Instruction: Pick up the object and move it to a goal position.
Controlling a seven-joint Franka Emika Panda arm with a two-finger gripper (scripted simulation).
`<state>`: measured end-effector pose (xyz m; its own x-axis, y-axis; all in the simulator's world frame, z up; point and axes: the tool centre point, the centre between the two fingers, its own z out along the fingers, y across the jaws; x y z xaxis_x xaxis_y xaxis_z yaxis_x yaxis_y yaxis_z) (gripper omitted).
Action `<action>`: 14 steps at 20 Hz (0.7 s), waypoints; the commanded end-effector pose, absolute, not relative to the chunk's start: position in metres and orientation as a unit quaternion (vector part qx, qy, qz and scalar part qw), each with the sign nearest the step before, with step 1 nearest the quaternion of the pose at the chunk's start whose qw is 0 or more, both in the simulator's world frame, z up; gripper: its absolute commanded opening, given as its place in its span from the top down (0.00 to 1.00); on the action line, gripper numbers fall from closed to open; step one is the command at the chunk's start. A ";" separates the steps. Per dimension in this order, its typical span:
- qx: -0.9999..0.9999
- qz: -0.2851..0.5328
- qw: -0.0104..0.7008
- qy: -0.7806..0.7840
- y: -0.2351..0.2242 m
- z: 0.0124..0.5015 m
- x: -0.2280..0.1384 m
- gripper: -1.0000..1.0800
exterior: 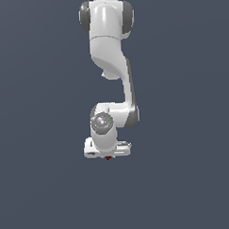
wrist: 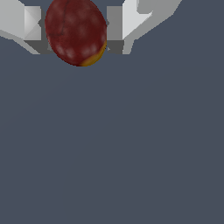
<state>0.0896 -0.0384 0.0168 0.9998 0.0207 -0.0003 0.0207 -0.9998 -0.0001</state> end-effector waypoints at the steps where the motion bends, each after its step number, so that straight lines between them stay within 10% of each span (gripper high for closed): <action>1: -1.000 0.000 0.000 -0.010 -0.038 0.017 0.090 1.00; 14: -1.000 0.000 0.000 -0.010 -0.047 0.035 0.077 1.00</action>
<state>0.0798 -0.0447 0.0299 0.9998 0.0211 -0.0009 0.0211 -0.9998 -0.0002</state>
